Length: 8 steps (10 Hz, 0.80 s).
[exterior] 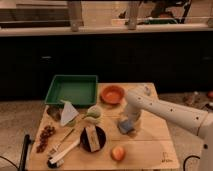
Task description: Wipe table surface with sponge
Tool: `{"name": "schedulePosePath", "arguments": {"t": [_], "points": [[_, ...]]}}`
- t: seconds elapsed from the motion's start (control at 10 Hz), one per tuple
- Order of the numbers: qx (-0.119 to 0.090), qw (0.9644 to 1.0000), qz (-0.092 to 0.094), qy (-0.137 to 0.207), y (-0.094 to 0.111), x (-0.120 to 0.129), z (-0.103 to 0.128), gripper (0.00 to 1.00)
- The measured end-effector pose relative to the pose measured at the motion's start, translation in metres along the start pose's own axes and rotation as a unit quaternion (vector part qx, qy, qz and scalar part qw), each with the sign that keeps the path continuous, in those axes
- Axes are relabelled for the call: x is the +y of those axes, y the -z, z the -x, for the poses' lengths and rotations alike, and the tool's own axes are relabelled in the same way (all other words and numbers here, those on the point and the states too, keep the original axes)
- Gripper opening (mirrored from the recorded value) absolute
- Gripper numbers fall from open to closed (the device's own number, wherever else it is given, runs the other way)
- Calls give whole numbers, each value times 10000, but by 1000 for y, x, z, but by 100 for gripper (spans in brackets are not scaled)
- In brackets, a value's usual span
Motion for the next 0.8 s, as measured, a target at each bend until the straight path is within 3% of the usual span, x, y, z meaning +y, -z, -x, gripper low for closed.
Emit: {"name": "schedulePosePath", "arguments": {"t": [0.4,0.8], "points": [[161,9997,-116,-114,9,2,7,80],[105,9986,-200,-474,6,5,11,80]]}}
